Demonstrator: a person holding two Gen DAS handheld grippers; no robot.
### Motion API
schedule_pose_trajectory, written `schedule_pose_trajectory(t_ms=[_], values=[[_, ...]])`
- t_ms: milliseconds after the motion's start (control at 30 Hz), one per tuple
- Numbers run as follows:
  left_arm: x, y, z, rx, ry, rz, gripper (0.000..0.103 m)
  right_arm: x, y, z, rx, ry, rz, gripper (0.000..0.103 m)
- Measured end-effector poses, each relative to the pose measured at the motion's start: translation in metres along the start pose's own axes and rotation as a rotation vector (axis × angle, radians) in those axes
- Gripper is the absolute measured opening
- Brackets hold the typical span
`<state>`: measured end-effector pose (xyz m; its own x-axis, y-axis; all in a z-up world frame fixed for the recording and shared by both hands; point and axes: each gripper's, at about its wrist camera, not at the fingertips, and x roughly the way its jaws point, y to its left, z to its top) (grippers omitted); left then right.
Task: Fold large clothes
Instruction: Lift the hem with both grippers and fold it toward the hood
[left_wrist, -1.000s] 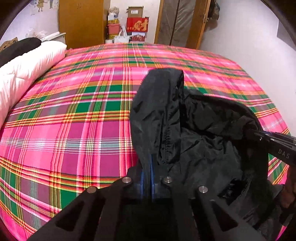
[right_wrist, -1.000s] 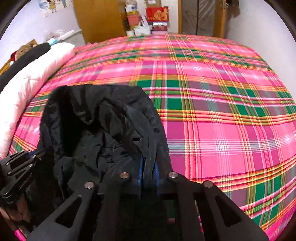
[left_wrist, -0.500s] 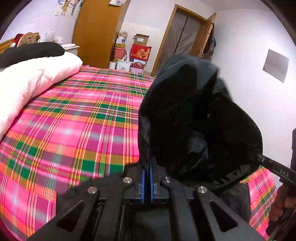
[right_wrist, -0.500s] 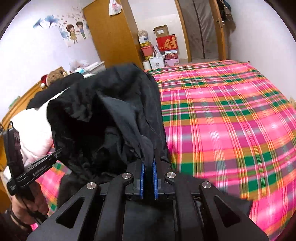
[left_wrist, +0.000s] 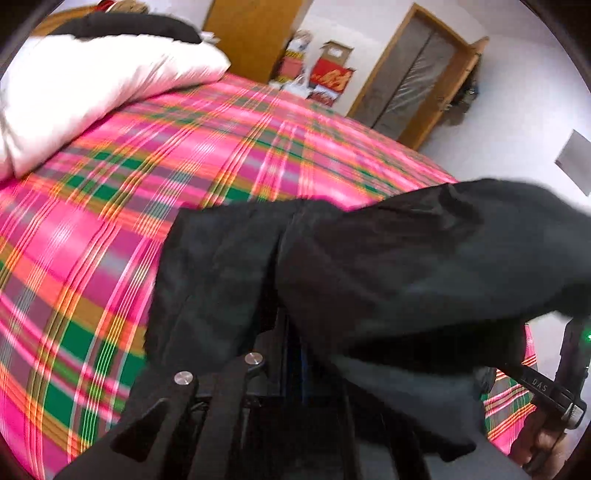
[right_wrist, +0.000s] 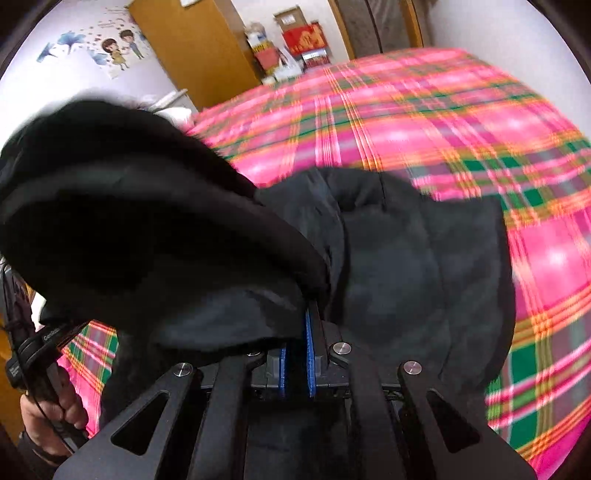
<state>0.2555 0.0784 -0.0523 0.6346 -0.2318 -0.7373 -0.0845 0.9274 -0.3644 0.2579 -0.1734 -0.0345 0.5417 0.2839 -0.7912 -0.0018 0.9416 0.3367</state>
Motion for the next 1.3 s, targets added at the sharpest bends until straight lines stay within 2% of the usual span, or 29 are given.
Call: schedule_pose_trajectory(t_ms=[67, 200, 300, 433, 500, 567, 633, 767, 800, 833, 867, 900, 1033, 1133, 1300], values=[[-0.008, 0.006, -0.013, 0.001, 0.016, 0.025, 0.005, -0.003, -0.001, -0.008, -0.002, 0.011, -0.010, 0.011], [-0.023, 0.019, -0.028, 0.002, 0.033, 0.081, 0.005, -0.012, -0.009, -0.023, 0.023, 0.026, -0.012, 0.023], [-0.037, 0.026, -0.033, -0.009, 0.026, 0.105, 0.005, -0.022, -0.019, -0.033, 0.059, 0.019, -0.007, 0.046], [-0.057, 0.027, -0.029, -0.027, -0.019, 0.091, 0.006, -0.035, -0.020, -0.036, 0.086, -0.005, 0.009, 0.046], [-0.062, 0.018, -0.021, -0.013, -0.047, 0.059, 0.014, -0.042, -0.011, -0.029, 0.085, -0.026, 0.046, 0.046], [-0.062, 0.004, -0.013, 0.017, -0.069, 0.013, 0.032, -0.043, 0.002, -0.020, 0.081, -0.038, 0.093, 0.046], [-0.055, -0.010, -0.007, 0.053, -0.071, -0.019, 0.035, -0.037, 0.013, -0.014, 0.080, -0.036, 0.139, 0.047], [-0.030, -0.036, -0.002, 0.127, -0.034, -0.078, 0.035, -0.008, 0.028, -0.010, 0.089, 0.012, 0.174, 0.047], [-0.024, -0.040, -0.003, 0.140, -0.026, -0.088, 0.035, 0.000, 0.029, -0.012, 0.087, 0.024, 0.177, 0.045], [-0.018, -0.042, -0.006, 0.154, -0.014, -0.096, 0.035, 0.011, 0.030, -0.016, 0.079, 0.041, 0.154, 0.025], [-0.013, -0.043, -0.009, 0.164, -0.002, -0.100, 0.035, 0.023, 0.030, -0.023, 0.072, 0.065, 0.129, 0.013], [-0.008, -0.042, -0.012, 0.172, 0.014, -0.098, 0.035, 0.028, 0.030, -0.026, 0.072, 0.078, 0.116, 0.009], [0.015, -0.032, -0.021, 0.162, 0.097, -0.062, 0.035, 0.061, 0.018, -0.057, 0.098, 0.139, 0.080, 0.006], [0.034, -0.028, -0.036, 0.178, 0.154, -0.022, 0.035, 0.073, 0.015, -0.067, 0.101, 0.142, 0.064, 0.006], [0.055, -0.035, -0.058, 0.268, 0.135, 0.062, 0.038, 0.087, 0.020, -0.068, 0.036, 0.150, 0.029, 0.004]])
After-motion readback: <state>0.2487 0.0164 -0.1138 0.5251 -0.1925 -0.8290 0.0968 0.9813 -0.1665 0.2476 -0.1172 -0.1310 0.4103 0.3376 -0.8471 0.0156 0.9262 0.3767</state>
